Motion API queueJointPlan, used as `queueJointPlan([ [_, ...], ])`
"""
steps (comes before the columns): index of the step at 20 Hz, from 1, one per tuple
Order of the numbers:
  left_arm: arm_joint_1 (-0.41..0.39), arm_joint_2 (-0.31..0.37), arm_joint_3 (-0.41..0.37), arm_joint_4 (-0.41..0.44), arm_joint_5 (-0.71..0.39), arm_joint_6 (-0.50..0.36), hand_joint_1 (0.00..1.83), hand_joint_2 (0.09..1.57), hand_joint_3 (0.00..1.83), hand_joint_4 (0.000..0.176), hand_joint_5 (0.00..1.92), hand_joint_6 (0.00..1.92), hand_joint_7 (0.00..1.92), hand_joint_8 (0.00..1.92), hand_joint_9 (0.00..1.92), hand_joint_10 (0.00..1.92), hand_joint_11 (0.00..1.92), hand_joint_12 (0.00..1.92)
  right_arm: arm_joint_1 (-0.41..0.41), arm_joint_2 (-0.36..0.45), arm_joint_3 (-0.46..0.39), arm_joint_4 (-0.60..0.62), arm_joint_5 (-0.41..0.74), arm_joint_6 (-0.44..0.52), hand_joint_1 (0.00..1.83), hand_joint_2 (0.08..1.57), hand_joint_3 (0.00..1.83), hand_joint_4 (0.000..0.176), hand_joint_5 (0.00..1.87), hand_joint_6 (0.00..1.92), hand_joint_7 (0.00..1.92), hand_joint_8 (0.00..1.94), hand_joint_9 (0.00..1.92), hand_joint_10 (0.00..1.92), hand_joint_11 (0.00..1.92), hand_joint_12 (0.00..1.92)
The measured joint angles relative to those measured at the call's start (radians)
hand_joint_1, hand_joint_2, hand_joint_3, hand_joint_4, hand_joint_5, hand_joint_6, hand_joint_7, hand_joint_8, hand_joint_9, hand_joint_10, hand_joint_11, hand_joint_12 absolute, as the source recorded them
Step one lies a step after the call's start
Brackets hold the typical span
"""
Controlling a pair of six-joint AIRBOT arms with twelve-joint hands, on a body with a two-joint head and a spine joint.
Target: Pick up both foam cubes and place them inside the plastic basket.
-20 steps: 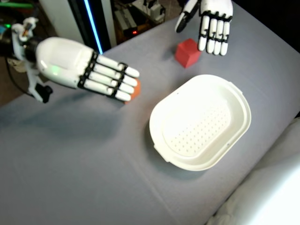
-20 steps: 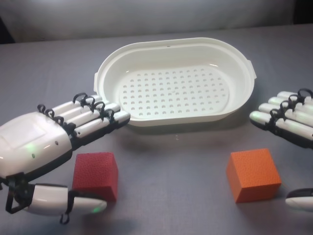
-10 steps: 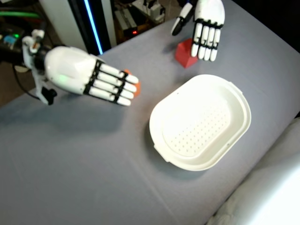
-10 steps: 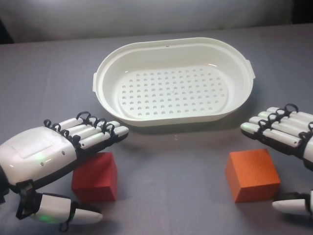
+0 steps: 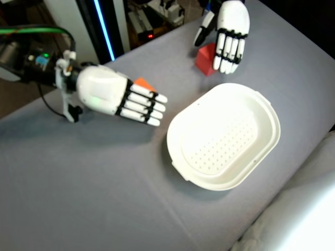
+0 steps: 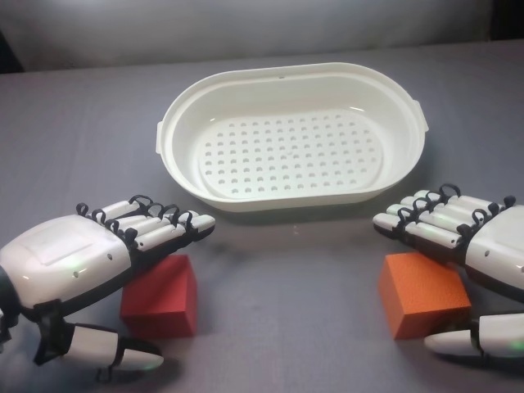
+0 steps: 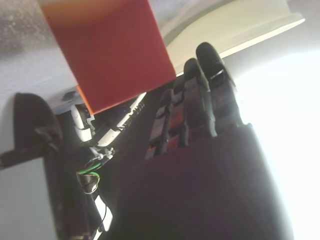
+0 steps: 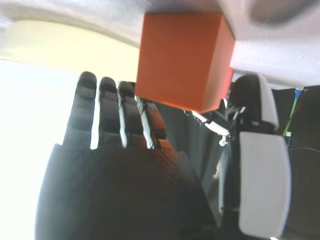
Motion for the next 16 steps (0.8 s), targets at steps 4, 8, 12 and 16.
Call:
queueJointPlan([
  [4, -0.009, -0.021, 0.016, 0.001, 0.006, -0.008, 1.12, 1.12, 0.0, 0.0, 0.67, 0.07, 0.9, 0.15, 0.77, 0.65, 0.4, 1.62, 0.01, -0.018, 0.019, 0.003, -0.013, 0.001, 0.86, 1.13, 0.0, 0.0, 0.36, 0.04, 0.68, 0.07, 0.55, 0.23, 0.07, 1.43],
  [8, -0.01, -0.023, 0.019, -0.017, -0.01, -0.016, 1.31, 1.21, 0.0, 0.0, 0.77, 1.18, 0.78, 1.31, 0.85, 1.5, 0.78, 1.8, 0.017, -0.025, 0.027, 0.012, 0.002, 0.019, 1.23, 1.21, 0.0, 0.0, 0.73, 1.15, 0.89, 1.4, 0.87, 1.45, 0.65, 1.81],
  [12, -0.017, -0.014, 0.016, -0.025, -0.044, -0.003, 1.36, 1.18, 0.0, 0.0, 0.83, 1.01, 0.81, 1.29, 0.89, 1.49, 0.87, 1.75, 0.018, 0.007, -0.001, -0.017, -0.001, 0.008, 1.36, 1.19, 0.0, 0.0, 0.68, 1.19, 0.84, 1.21, 0.9, 1.44, 0.75, 1.62],
  [16, -0.066, -0.004, 0.016, -0.032, -0.093, 0.006, 1.37, 1.18, 0.0, 0.0, 0.82, 0.96, 0.8, 1.31, 0.87, 1.55, 0.89, 1.74, 0.033, 0.071, -0.029, -0.027, 0.051, 0.007, 1.36, 1.2, 0.0, 0.0, 0.64, 1.22, 0.81, 1.28, 0.9, 1.47, 0.8, 1.64],
])
